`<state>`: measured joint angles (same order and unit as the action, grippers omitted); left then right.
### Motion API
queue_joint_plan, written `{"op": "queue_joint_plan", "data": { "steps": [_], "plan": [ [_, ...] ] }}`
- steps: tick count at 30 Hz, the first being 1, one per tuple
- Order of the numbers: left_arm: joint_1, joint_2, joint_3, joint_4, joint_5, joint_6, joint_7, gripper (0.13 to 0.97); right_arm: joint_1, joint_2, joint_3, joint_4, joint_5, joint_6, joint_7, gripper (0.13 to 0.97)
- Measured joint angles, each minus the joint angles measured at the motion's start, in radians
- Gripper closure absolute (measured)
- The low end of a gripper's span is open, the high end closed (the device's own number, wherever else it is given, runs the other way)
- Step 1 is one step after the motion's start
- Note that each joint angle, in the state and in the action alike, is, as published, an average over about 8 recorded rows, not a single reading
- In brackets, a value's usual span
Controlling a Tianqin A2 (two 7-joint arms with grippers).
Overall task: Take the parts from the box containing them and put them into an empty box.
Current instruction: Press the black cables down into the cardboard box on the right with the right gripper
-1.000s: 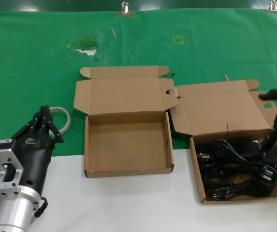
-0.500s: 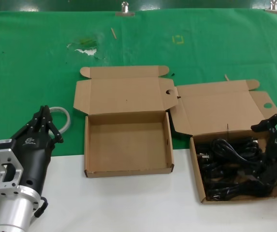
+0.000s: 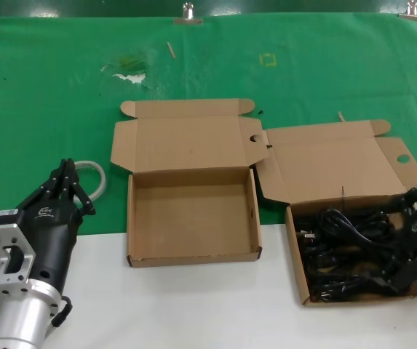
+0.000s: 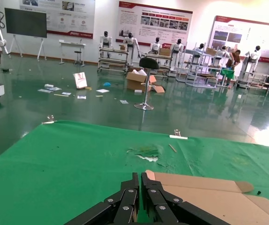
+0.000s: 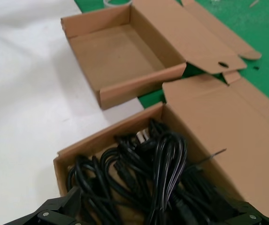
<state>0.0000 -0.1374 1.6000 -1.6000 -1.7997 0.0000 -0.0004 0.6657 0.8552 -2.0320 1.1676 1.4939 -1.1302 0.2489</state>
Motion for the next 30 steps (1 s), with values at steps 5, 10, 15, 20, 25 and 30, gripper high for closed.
{"op": "queue_joint_plan", "data": {
  "steps": [5,10,15,20,25,30],
  "plan": [
    [0.0,0.0,0.0,0.0,0.0,0.0,0.0,0.941,-0.017,-0.006,0.001,-0.02,-0.011,0.008,-0.012,0.129],
    [0.0,0.0,0.0,0.0,0.0,0.0,0.0,0.941,-0.024,-0.013,0.004,-0.038,-0.018,0.015,-0.024,0.129],
    [0.0,0.0,0.0,0.0,0.0,0.0,0.0,0.941,-0.025,-0.022,0.007,-0.056,-0.022,0.023,-0.039,0.129],
    [0.0,0.0,0.0,0.0,0.0,0.0,0.0,0.941,-0.021,-0.041,0.009,-0.095,-0.028,0.038,-0.059,0.13],
    [0.0,0.0,0.0,0.0,0.0,0.0,0.0,0.941,-0.013,-0.066,0.013,-0.155,-0.032,0.061,-0.091,0.132],
    [0.0,0.0,0.0,0.0,0.0,0.0,0.0,0.941,-0.003,-0.085,0.019,-0.197,-0.031,0.081,-0.116,0.154]
  ]
}}
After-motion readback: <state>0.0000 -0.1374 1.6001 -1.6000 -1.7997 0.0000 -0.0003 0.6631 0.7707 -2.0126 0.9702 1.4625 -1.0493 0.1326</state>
